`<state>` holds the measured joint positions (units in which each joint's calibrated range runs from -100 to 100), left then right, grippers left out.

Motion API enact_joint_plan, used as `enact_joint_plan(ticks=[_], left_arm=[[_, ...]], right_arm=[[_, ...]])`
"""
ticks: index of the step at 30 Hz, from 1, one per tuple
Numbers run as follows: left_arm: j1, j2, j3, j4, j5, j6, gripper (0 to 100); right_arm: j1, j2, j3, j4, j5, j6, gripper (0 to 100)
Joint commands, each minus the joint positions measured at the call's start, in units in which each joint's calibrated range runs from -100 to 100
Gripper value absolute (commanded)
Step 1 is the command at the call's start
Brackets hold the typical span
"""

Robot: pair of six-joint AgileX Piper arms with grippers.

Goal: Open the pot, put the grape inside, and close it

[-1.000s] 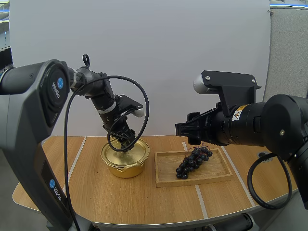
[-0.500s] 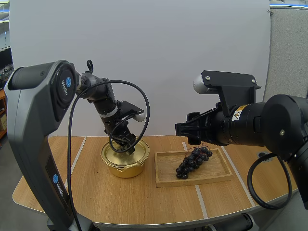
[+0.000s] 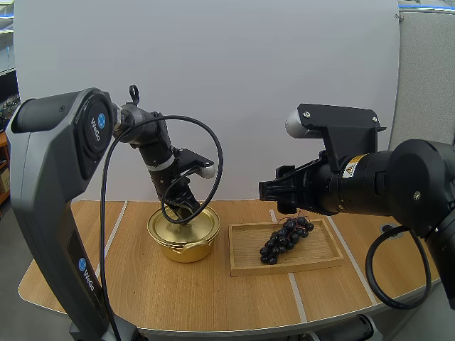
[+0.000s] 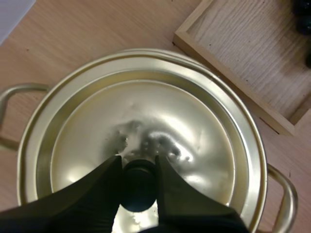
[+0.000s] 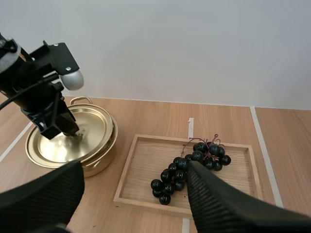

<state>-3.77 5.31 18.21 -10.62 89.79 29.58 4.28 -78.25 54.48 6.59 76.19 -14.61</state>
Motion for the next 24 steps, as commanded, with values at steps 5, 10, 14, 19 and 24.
enact_joint_plan(ticks=[5,10,14,19,24], left_arm=[[-0.13,-12.2,-8.7,0.0,3.8,-1.1,0],[-0.13,-21.4,-16.8,0.1,2.5,-1.1,0],[-0.13,-27.4,-24.2,0.1,-0.8,-1.7,0],[-0.13,-31.7,-33.7,0.1,-3.4,-5.9,0],[-0.13,-33.9,-43.5,0.1,-7.1,-10.4,0]], right_arm=[[-0.2,0.1,-0.4,0.1,-1.1,0.1,100],[-0.2,0.1,-0.4,0.1,-1.1,0.1,100],[-0.2,0.1,-0.4,0.1,-1.1,0.1,100],[-0.2,0.1,-0.4,0.1,-1.1,0.1,100],[-0.2,0.1,-0.4,0.2,-1.1,0.1,100]])
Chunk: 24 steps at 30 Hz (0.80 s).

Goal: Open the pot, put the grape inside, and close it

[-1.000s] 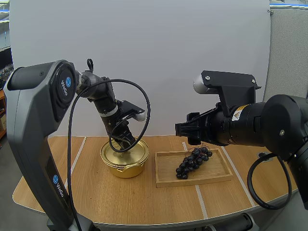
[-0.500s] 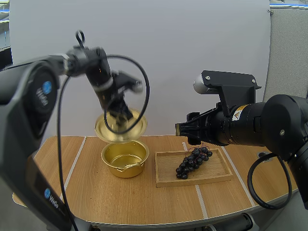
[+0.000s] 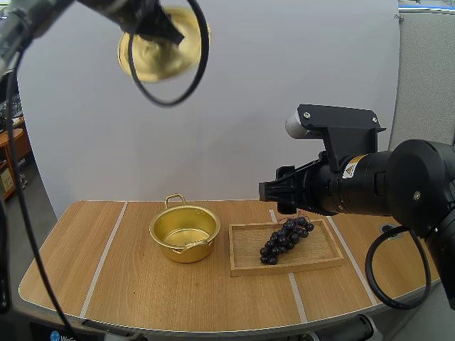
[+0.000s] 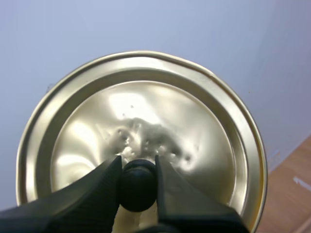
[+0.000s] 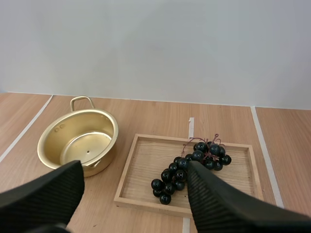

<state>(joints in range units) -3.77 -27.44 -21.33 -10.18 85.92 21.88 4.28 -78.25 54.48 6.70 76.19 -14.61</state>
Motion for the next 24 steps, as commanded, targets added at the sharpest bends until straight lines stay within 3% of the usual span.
enact_joint_plan(ticks=[1,9,17,24], left_arm=[[-0.13,-1.3,-5.9,-0.3,-3.3,-3.5,0],[-0.13,-2.6,-18.2,4.2,-7.5,-9.9,0],[-0.13,-3.9,-21.1,4.9,-21.8,-10.2,0],[-0.13,-3.9,-21.1,4.9,-28.4,-10.2,0]], right_arm=[[-0.2,0.1,-0.4,0.1,-1.1,0.1,100],[-0.2,0.1,-0.4,1.8,-1.1,0.1,100],[-0.2,0.4,-0.4,5.5,-3.6,0.7,100],[-0.2,8.5,-0.4,-1.7,-3.8,11.7,100]])
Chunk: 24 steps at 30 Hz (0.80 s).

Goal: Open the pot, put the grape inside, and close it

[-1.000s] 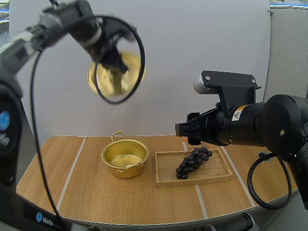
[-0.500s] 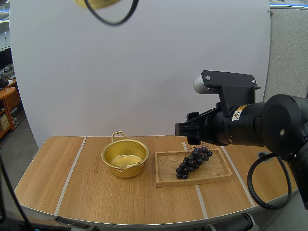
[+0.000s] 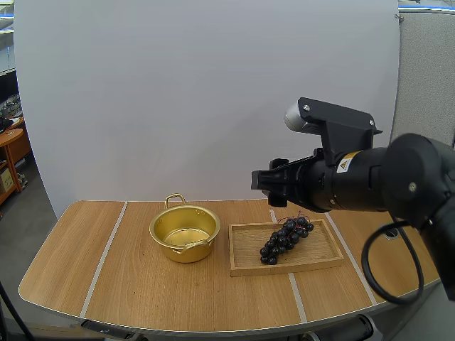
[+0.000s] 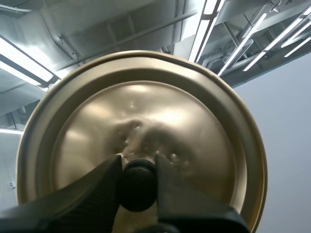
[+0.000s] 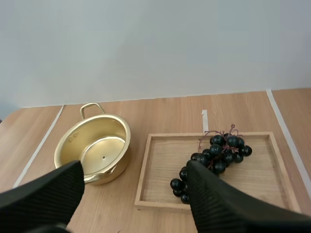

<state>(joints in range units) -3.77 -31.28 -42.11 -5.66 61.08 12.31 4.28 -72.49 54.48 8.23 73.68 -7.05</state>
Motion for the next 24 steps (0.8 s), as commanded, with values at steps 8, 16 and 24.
enact_joint_plan(ticks=[8,16,24], left_arm=[[-0.13,-0.1,-0.3,0.4,-3.7,-0.6,0],[-0.13,-0.1,-0.3,0.4,-3.7,-0.6,0],[-0.13,-0.1,-0.3,0.4,-3.7,-0.6,0]], right_arm=[[-0.2,16.6,-0.4,-8.2,-4.9,10.9,100],[-0.2,28.7,-0.4,-9.5,-14.7,15.3,100],[-0.2,35.9,-0.8,-9.5,-17.4,18.4,100]])
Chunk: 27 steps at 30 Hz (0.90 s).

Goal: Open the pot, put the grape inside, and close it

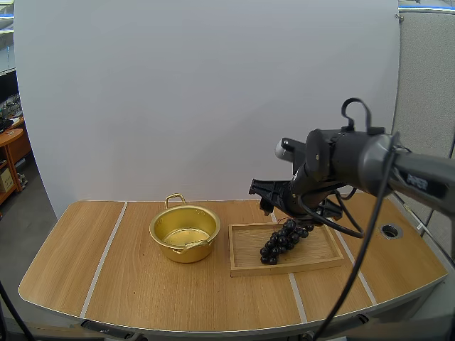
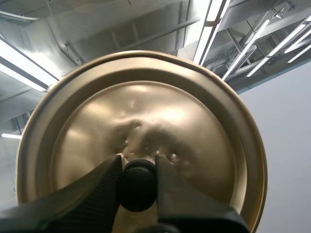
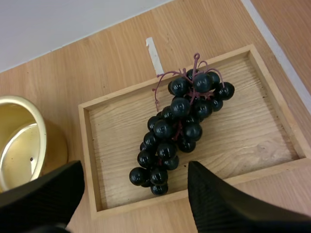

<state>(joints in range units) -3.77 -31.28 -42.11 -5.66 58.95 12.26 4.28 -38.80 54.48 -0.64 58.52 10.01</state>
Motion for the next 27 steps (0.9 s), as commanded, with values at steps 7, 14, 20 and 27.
enact_joint_plan(ticks=[7,14,20,27], left_arm=[[-0.13,-0.1,-0.3,0.4,-1.6,-0.5,0],[-0.13,-0.1,-0.3,0.4,-1.6,-0.5,0],[-0.13,-0.1,-0.3,0.4,-1.6,-0.5,0],[-0.13,-0.1,-0.3,0.4,-1.6,-0.5,0]], right_arm=[[-0.2,4.1,-4.4,-0.8,-1.1,4.3,100],[-0.2,8.5,-6.8,-6.3,-0.4,12.0,100],[-0.2,13.8,-8.8,-7.3,2.9,17.5,100],[-0.2,18.0,-8.8,-10.5,2.8,22.6,100]])
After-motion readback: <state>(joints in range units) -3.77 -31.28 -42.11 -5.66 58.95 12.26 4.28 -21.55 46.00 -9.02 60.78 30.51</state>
